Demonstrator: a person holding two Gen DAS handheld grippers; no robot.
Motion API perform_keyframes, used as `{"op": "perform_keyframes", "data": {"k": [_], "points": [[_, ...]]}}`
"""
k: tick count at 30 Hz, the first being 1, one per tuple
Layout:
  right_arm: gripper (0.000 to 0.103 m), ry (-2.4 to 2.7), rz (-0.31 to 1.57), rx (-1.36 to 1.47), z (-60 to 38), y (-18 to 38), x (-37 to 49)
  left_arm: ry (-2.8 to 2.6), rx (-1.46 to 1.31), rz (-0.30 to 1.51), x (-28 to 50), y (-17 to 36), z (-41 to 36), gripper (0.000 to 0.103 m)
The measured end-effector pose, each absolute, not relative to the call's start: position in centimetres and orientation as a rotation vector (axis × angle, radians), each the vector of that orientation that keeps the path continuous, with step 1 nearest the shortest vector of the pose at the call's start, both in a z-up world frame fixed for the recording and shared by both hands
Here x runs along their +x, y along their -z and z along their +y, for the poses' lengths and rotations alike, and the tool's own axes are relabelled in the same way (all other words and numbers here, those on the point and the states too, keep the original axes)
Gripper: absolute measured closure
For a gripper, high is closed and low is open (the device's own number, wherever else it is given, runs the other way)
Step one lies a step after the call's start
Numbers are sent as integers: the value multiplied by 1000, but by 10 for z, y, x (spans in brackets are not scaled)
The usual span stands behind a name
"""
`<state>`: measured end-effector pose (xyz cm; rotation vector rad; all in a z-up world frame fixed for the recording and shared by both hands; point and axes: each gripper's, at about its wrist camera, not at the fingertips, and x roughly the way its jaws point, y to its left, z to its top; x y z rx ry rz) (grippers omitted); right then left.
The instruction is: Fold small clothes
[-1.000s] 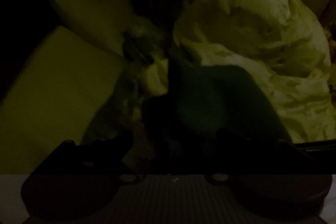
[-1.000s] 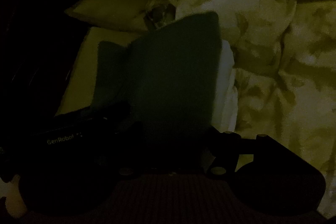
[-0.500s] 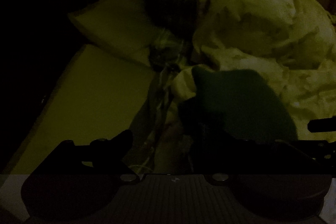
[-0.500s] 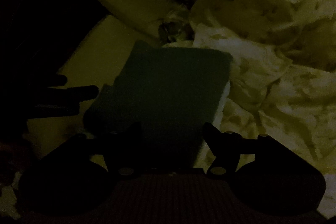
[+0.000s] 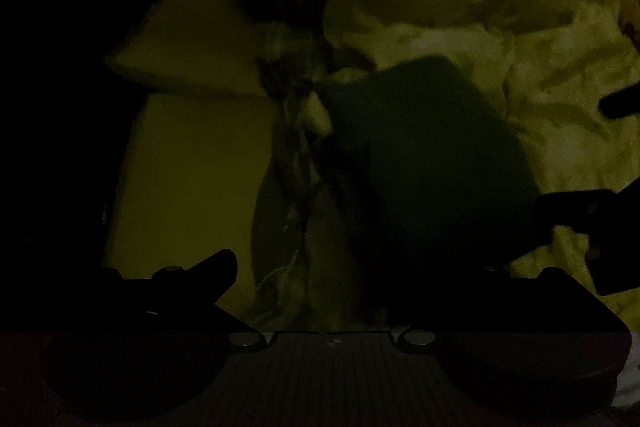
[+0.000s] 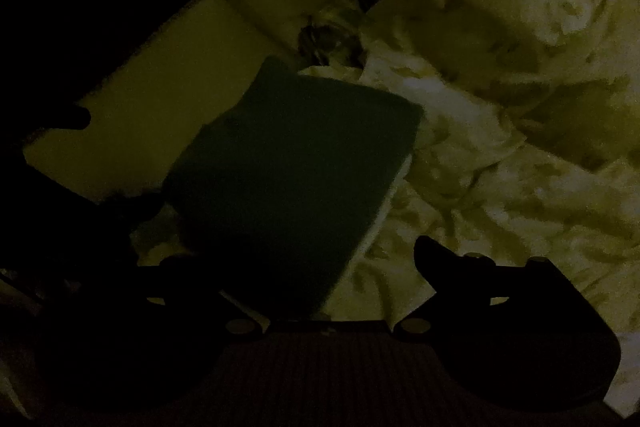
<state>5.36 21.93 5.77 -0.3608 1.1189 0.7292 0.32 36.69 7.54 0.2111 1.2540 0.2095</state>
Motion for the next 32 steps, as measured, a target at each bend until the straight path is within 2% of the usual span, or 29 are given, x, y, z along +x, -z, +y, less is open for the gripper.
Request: {"op": "perform_keyframes", "data": {"k": [10, 32], "points": [[4, -726, 1120, -453, 229, -59, 44, -209, 218, 1287, -1, -71, 367, 0], [2, -718, 1158, -438, 232, -55, 40, -210, 153, 1303, -5, -65, 377, 0]]}}
